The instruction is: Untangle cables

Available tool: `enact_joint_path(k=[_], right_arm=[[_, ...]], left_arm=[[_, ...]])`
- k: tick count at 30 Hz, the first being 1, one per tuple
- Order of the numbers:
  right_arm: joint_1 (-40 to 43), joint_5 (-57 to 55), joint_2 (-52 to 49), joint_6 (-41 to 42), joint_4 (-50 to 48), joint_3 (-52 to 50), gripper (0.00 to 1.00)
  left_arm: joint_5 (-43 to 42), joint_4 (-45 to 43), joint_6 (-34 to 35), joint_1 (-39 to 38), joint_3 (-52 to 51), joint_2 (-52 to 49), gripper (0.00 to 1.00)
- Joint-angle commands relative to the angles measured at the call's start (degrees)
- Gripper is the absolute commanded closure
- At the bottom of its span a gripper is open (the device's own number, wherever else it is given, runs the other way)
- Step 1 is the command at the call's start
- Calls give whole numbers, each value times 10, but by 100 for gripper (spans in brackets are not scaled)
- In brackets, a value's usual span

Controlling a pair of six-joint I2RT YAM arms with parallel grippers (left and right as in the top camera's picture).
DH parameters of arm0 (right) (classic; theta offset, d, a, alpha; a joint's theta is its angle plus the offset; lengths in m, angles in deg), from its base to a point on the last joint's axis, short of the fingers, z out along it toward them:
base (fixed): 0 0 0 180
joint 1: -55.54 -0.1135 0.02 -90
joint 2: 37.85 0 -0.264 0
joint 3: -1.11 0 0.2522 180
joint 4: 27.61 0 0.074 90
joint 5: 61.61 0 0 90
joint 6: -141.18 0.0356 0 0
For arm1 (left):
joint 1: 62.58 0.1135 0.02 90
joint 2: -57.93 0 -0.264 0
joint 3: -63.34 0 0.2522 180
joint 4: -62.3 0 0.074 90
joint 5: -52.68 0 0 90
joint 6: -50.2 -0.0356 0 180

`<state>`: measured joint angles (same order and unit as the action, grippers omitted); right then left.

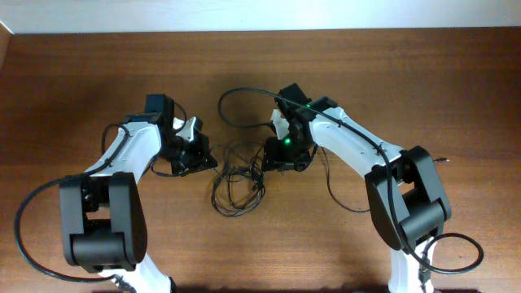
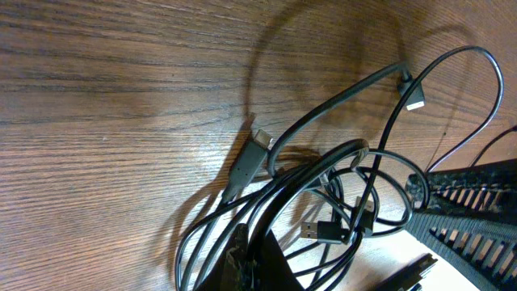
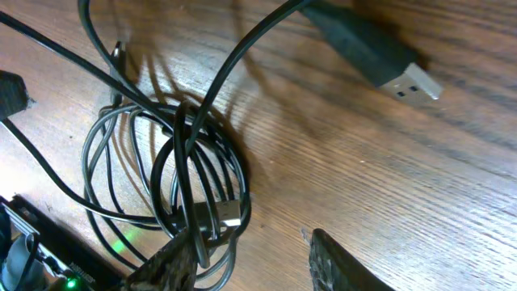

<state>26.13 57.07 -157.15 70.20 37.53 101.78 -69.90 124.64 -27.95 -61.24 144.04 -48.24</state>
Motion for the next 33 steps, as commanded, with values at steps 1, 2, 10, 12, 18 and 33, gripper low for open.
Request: enact_joint_path(k=[1,2,10,12,18,33], right_arm=[[-21,17,14,-8,0,9,55],[-25,16,13,-8,0,9,55],[-37,-23,7,13,11,-19,55],[-37,-24,6,22,-14,-39,55],[-42,-29,2,87,-109,-92,55],[-62,-119,4,116,-117,-133,55]], left_arm=[[-11,-2,5,1,-2,13,100],[-11,-1,5,1,-2,13,100],[-41,-3,5,2,-2,13,100],[-117,-3,5,2,-2,13,100],[-172,-3,5,1,-2,13,100],[-517,-90,5,98,-2,13,100]])
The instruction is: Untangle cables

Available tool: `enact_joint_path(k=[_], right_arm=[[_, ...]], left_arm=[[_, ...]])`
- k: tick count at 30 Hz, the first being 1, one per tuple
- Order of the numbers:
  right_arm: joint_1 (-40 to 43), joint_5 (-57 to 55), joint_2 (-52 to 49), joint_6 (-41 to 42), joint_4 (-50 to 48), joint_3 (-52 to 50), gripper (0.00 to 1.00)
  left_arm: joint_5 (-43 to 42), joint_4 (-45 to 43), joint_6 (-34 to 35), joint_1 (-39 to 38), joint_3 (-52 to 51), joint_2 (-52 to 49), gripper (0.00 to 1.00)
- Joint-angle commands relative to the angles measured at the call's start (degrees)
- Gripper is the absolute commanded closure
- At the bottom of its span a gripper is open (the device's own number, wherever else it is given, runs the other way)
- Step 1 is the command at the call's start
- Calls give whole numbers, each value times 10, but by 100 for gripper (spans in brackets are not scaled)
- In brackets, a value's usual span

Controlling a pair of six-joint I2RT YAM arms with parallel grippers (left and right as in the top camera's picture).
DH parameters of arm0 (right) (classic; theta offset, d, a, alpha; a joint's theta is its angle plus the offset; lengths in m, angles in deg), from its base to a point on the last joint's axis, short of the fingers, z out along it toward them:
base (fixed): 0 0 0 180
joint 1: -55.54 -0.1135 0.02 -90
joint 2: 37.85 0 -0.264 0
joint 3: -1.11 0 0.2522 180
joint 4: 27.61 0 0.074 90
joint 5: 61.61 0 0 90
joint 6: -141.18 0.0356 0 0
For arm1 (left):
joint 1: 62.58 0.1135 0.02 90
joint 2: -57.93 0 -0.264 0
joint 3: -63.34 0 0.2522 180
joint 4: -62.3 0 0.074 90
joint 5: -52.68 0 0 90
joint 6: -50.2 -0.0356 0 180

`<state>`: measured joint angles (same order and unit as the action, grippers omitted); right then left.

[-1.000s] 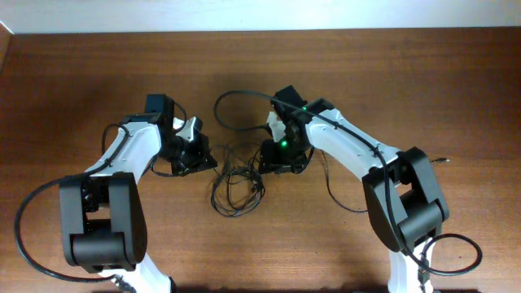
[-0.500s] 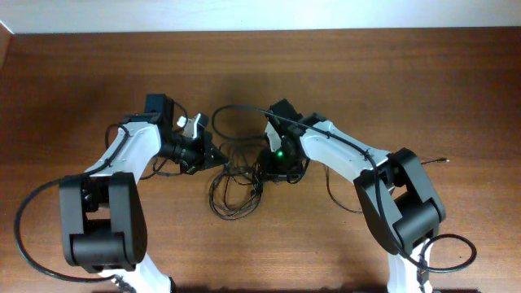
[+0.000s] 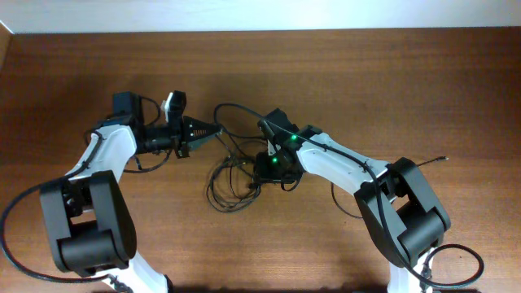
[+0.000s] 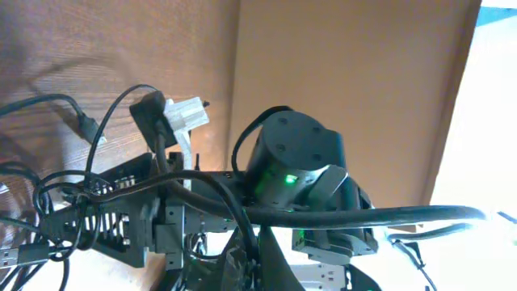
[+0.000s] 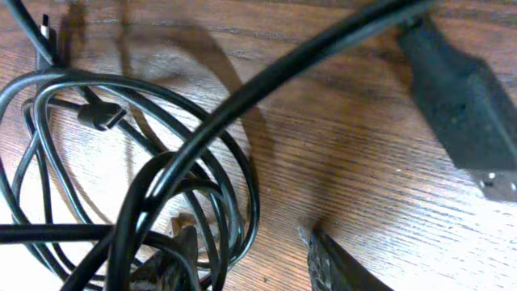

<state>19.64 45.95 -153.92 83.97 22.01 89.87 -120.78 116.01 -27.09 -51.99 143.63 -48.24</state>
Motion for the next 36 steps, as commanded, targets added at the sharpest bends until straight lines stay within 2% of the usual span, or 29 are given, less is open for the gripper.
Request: enact_joint_path(k=[1,4,6,9,11,12,14,15,17,18,20,23,24,26,29,30,31,32,33,36], right_arm=[[8,34,-22,-56,61,11,52],[26,66,7,-116,175,136,42],[35,60,11,-116,231,211,35],[37,44,8,-116,243,223,31],[37,-4,2,-114,254,223,31],[38,-47,2,-92,255,217,32],[40,-93,-2,-39,249,215,33],[43,-91,-6,-28,242,215,37],[47,-91,-18,-23,221,215,41],[47,-93,-21,-23,220,215,42],[47,-92,-27,-21,218,212,55],[49,-92,-29,87,201,181,58],[47,-83,-30,148,175,154,58],[47,-49,-31,164,136,124,54],[47,1,-33,167,47,68,52],[47,1,-33,175,37,60,53],[47,0,-33,175,31,54,55],[47,0,-33,175,31,54,61],[47,0,-33,175,31,54,67],[47,0,-33,175,31,54,75]], left_arm=[[30,-2,-3,5,3,13,100],[210,26,-3,0,3,13,100],[289,43,-3,-5,3,13,97],[339,49,-3,-21,3,13,95],[356,46,-3,-30,3,13,93],[373,47,-3,-36,3,13,89],[385,46,-3,-38,3,13,69],[382,46,-4,-38,3,13,55],[330,51,-63,-34,8,13,29],[330,63,-77,-30,16,14,26],[371,107,-97,-22,47,24,23],[485,130,-97,-32,78,62,18],[548,124,-89,-43,78,82,1],[608,124,-79,-59,78,89,1],[638,124,-70,-98,76,86,1],[637,124,-70,-110,76,86,8],[635,124,-70,-127,76,86,22],[635,125,-71,-146,76,86,31],[633,125,-83,-164,76,86,33],[634,125,-99,-229,76,86,32]])
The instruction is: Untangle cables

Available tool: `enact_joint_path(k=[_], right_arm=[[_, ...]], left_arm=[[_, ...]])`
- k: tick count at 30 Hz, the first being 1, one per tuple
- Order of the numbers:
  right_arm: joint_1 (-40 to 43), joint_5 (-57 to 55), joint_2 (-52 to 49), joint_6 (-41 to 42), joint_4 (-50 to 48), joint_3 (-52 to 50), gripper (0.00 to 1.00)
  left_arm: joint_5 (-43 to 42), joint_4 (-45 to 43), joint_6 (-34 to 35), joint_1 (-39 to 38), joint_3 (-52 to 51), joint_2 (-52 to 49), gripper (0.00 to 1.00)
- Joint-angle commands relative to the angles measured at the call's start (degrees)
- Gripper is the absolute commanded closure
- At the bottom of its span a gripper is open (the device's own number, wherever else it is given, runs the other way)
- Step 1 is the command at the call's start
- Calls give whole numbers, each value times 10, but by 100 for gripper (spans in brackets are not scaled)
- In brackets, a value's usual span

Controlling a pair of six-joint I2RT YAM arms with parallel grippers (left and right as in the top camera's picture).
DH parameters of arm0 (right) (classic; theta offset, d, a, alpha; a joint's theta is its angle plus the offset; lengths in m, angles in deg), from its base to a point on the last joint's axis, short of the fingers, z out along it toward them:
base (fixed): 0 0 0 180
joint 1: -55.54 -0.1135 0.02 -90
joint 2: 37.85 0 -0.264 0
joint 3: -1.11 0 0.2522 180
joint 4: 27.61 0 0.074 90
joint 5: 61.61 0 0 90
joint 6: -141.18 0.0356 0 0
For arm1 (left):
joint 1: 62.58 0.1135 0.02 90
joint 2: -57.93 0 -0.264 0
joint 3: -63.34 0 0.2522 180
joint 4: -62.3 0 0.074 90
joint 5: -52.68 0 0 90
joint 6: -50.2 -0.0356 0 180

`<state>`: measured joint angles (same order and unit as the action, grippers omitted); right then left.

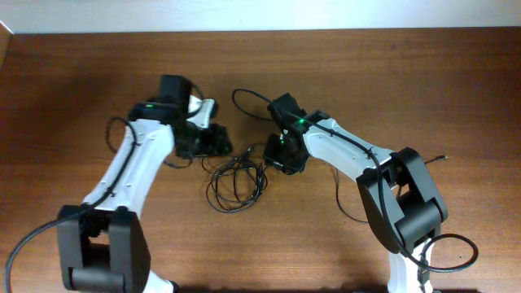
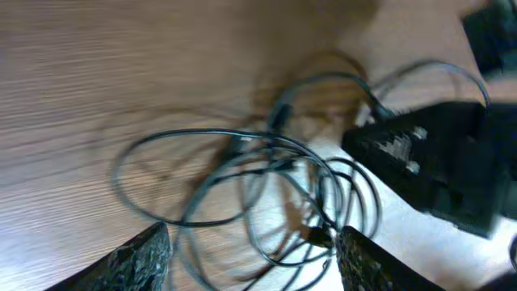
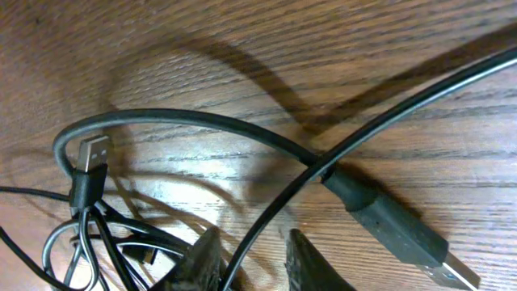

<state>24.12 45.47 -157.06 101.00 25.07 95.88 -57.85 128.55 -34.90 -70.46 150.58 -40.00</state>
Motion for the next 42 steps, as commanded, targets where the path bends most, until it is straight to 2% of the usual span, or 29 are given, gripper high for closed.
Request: enact_joint_path(k=[1,5,9,14,17,19,22,23,25,27,28,29,31,33,42], right_arm=[[2,5,-2,4,0,-6,76],[3,5,-2,4,-5,-6,76],[3,5,-2,4,-7,-6,77],[3,5,-2,4,-9,-6,77],[3,5,-2,4,-9,-6,77],[3,5,-2,4,-9,-6,77],[3,5,-2,4,-9,-6,77],[3,5,-2,4,-9,-6,77],[3,5,-2,4,-9,-6,77],[3,5,-2,4,-9,-6,78],[3,5,-2,4,-9,-6,78],[3,5,-2,4,-9,-6,78],[3,6,-2,5,-15,-6,76],[3,22,-2,7,-19,-6,70],[2,30,-2,80,-32,-6,70]], left_arm=[[4,3,-29,-63,7,4,31],[10,27,-35,-93,6,4,29],[-9,18,-35,-93,-9,4,32],[-51,-64,-34,-102,-86,4,36],[-109,-108,-30,-102,-113,4,37],[-127,-132,4,-102,-130,4,46],[-75,-191,127,-102,-170,4,54],[-75,-217,147,-102,-181,4,55],[-75,-240,150,-102,-182,4,57],[-75,-253,150,-102,-182,4,64],[-75,-255,150,-102,-182,4,69],[-75,-255,150,-102,-182,4,87],[-75,-255,150,-102,-182,4,99],[-75,-255,150,-102,-182,4,100],[-92,-254,150,-102,-182,4,100]])
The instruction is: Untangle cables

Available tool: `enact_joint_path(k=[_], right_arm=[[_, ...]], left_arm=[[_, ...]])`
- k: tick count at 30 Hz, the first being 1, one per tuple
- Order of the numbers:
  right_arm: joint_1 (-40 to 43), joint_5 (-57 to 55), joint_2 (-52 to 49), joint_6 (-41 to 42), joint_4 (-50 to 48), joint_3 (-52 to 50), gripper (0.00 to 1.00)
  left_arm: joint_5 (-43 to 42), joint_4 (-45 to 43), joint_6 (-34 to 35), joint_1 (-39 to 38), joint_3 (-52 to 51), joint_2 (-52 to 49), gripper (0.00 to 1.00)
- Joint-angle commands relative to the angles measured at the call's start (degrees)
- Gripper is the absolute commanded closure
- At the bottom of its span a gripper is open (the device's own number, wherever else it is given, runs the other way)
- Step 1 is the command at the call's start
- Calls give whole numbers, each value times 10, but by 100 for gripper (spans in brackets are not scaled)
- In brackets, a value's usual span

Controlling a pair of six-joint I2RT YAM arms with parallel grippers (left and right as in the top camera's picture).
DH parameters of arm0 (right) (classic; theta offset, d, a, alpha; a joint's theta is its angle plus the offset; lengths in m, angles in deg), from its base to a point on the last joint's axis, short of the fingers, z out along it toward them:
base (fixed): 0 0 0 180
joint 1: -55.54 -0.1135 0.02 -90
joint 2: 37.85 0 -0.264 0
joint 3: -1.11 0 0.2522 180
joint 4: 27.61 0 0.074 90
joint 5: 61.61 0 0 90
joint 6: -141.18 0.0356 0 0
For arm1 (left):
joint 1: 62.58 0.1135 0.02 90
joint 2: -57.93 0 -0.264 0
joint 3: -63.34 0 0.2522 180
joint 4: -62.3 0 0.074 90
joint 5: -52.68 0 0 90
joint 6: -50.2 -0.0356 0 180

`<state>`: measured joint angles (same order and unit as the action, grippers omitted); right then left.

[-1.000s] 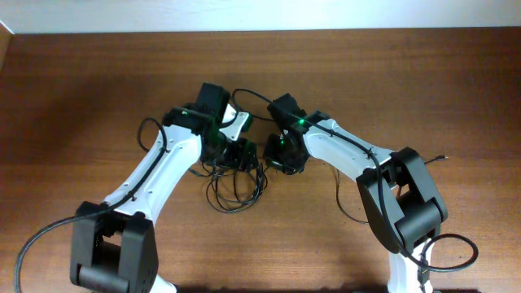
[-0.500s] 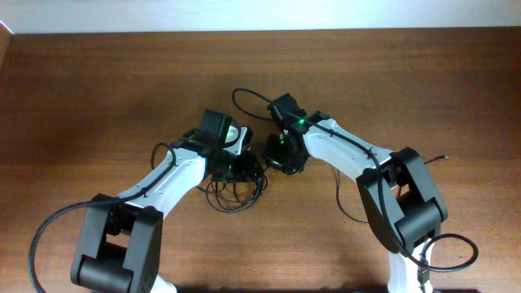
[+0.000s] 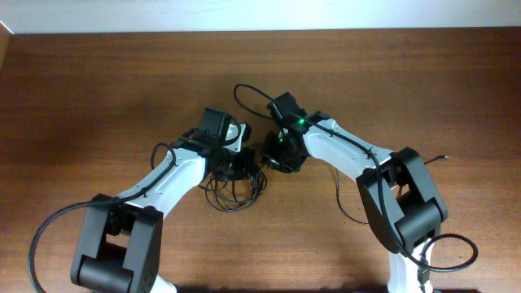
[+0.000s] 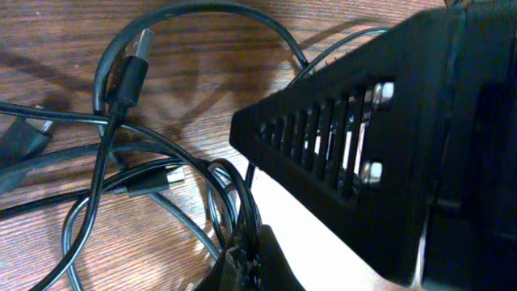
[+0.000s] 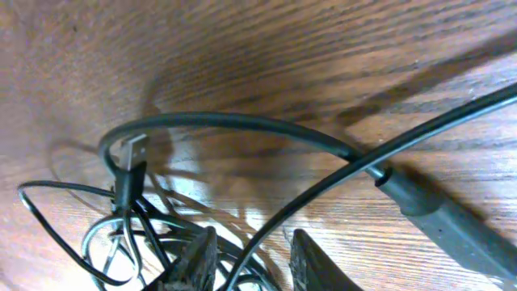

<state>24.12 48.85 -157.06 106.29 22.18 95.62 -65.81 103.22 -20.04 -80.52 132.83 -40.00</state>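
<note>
A tangle of thin black cables [image 3: 234,187] lies mid-table. My left gripper [image 3: 242,165] sits on its upper edge. In the left wrist view that gripper [image 4: 250,263] is shut on a few black strands, with a USB plug [image 4: 134,58] lying loose beyond. My right gripper [image 3: 269,158] is right beside it, at the tangle's right. In the right wrist view this gripper [image 5: 252,263] has its jaws apart, and one black cable [image 5: 279,217] runs between them untouched. A USB plug [image 5: 129,160] and a thicker connector [image 5: 444,225] lie ahead.
The right gripper's black body [image 4: 388,137] fills the space just right of my left fingers. A cable loop [image 3: 244,94] rises behind the right wrist. The arms' own wiring trails on the wooden table [image 3: 407,73] at both sides.
My left gripper was open and up-left of the tangle; now it is down on the tangle's upper edge and shut on strands. The right gripper has barely moved, its jaws slightly wider.
At first both grippers flanked the tangle, the left one shut on strands, the right open. Then the left was away to the left, still holding a cable. Later it was open above the tangle. Now it is shut on strands again, close to the right gripper.
</note>
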Motion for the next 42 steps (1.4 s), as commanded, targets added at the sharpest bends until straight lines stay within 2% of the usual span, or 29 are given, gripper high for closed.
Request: enact_joint_path(k=[1,7,10,13,15,17,23,25,27,28,29,33,35,37,39,42], right_arm=[[1,-8,-2,30,-3,-3,70],[-21,-47,-2,54,-8,-5,75],[-23,-58,-2,43,0,-5,96],[-18,-54,24,-9,23,-4,96],[-12,-39,72,-43,26,-4,96],[-11,-35,164,-79,29,-4,96],[-10,-45,364,-114,27,-4,96],[3,-49,422,-119,27,-4,96],[24,-49,462,-133,28,-4,96],[45,-49,484,-145,36,-4,96],[55,-51,490,-145,43,-4,96],[82,-69,476,-160,95,-4,96],[83,-128,465,-159,113,-4,96],[88,-169,462,-159,126,-4,96],[106,-169,462,-160,137,-4,96],[142,-176,457,-160,174,-4,96]], left_arm=[[-30,-1,2,-1,-4,4,100],[-74,-3,2,-1,-4,4,100],[-73,-3,2,6,-5,4,100],[-30,3,2,26,-5,4,100],[36,24,1,38,-4,4,100],[102,57,0,53,-5,4,100],[114,61,-1,54,-5,4,100],[101,61,-1,54,-4,5,100],[46,58,-31,62,-1,10,100],[-21,54,-72,77,7,24,100],[-45,54,-82,87,12,35,100],[-57,52,-92,138,31,125,100],[-16,53,-92,158,31,185,100],[97,62,-92,161,31,230,100],[172,76,-91,161,31,259,100],[172,90,-70,158,30,264,100]])
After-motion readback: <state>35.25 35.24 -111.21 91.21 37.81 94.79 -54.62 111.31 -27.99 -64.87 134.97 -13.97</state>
